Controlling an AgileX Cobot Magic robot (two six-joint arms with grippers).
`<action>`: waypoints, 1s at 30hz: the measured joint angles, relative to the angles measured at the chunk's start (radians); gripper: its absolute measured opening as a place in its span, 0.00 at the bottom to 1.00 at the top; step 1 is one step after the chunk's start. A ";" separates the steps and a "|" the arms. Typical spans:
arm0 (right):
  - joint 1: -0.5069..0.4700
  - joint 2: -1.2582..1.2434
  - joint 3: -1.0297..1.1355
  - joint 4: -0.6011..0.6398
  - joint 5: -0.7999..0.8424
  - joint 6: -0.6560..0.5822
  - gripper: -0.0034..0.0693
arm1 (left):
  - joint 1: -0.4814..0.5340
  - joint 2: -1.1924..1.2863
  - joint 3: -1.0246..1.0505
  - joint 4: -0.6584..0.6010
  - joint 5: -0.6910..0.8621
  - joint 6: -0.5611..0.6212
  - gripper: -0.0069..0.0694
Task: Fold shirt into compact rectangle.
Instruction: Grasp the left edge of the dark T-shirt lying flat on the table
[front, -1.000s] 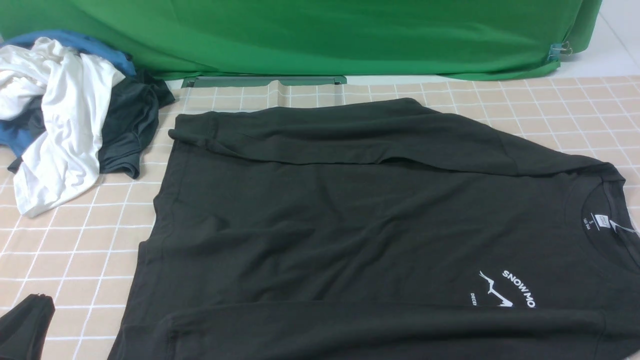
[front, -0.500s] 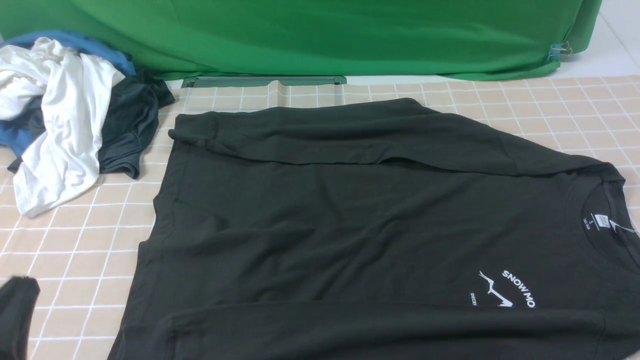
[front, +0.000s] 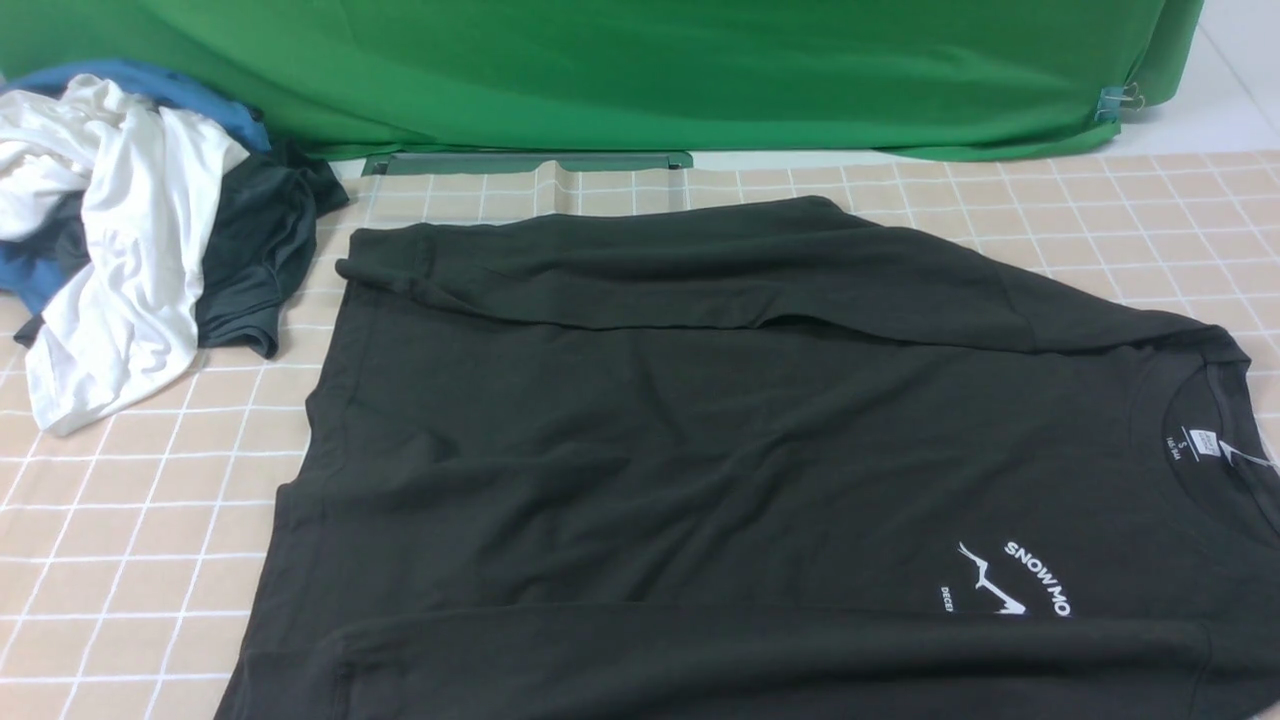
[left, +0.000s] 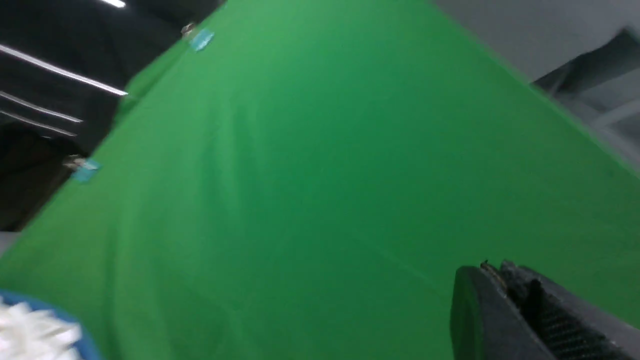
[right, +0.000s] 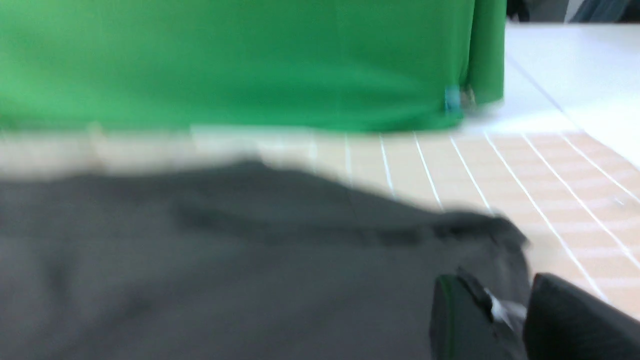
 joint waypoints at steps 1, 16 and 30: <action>0.000 0.000 0.000 0.009 -0.054 0.059 0.38 | 0.000 0.015 -0.052 0.022 0.068 -0.022 0.12; 0.008 0.001 -0.033 0.020 -0.301 0.302 0.33 | -0.004 0.964 -0.627 0.119 1.320 0.323 0.12; 0.363 0.592 -0.699 -0.014 0.682 -0.070 0.10 | -0.125 1.392 -0.602 0.253 1.239 0.256 0.14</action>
